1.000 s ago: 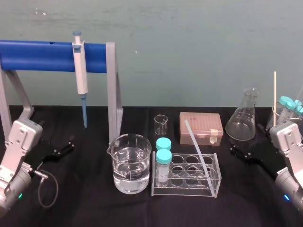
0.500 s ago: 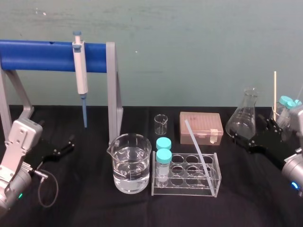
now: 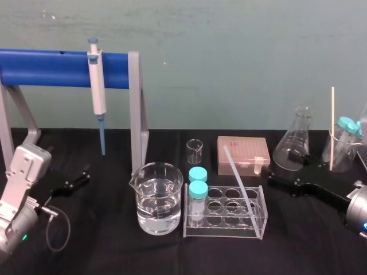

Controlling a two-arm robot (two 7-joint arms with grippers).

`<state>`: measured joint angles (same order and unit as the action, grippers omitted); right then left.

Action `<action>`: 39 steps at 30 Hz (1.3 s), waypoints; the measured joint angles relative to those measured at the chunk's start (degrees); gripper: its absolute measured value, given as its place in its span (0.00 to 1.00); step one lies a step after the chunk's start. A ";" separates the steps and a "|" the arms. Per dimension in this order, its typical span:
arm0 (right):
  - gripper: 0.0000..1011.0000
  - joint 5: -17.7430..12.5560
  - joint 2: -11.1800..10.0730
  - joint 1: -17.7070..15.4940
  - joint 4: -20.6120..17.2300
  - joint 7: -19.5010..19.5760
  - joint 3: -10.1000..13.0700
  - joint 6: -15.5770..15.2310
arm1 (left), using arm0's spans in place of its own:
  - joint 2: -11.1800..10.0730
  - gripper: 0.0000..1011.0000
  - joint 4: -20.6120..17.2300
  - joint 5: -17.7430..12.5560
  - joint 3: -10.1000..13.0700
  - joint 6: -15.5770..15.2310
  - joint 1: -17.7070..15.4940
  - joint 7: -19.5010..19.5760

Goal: Pick up the stirring rod with one hand, then place it down.

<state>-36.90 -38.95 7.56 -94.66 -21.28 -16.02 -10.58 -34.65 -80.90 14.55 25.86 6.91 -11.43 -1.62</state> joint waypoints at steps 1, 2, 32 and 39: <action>0.99 -0.01 -0.06 0.13 -0.15 -0.40 -0.17 -0.32 | 0.00 0.99 0.00 0.00 0.00 0.00 0.00 0.00; 0.99 -0.01 -0.10 0.30 -0.25 -0.81 -0.39 -0.60 | 0.00 0.99 0.00 0.00 0.00 0.00 0.00 0.00; 0.99 7.92 6.63 13.25 9.23 -5.77 -11.40 -4.02 | 0.00 0.99 0.00 0.00 0.00 0.00 0.00 0.00; 0.97 7.73 6.62 13.23 9.20 -5.76 -11.33 -4.03 | 0.00 0.99 0.00 0.00 0.00 0.00 0.00 0.00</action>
<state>-29.17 -32.33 20.79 -85.45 -27.04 -27.35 -14.60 -34.65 -80.90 14.55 25.86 6.91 -11.43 -1.62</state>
